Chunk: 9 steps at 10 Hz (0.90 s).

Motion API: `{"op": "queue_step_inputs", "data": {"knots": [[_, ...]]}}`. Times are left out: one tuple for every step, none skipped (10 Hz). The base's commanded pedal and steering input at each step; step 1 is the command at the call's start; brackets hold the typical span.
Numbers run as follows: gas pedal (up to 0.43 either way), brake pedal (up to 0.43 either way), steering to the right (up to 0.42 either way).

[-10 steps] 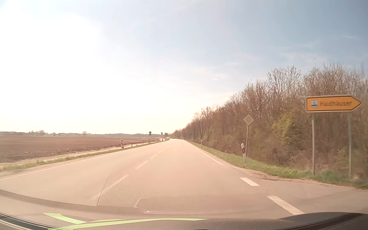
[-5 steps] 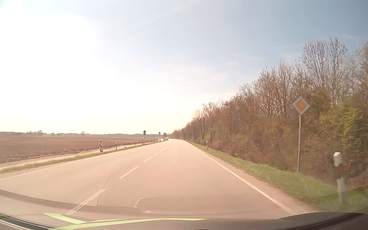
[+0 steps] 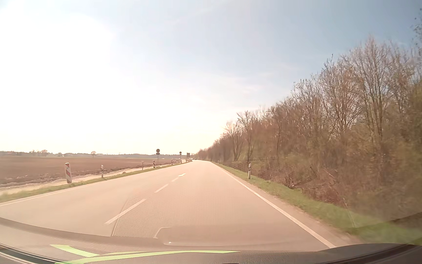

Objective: Follow the waypoints while adhering to traffic rules and regulations

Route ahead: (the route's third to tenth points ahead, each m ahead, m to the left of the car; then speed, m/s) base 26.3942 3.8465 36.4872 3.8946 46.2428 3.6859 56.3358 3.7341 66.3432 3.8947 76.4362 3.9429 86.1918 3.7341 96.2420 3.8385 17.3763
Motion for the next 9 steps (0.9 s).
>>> {"op": "queue_step_inputs", "data": {"knots": [[0.138, 0.0, 0.0], [0.138, 0.0, 0.0], [0.138, 0.0, 0.0], [0.138, 0.0, 0.0], [0.138, 0.0, 0.0], [0.138, 0.0, 0.0], [0.138, 0.0, 0.0], [0.138, 0.0, -0.001], [0.138, 0.0, -0.001]]}}
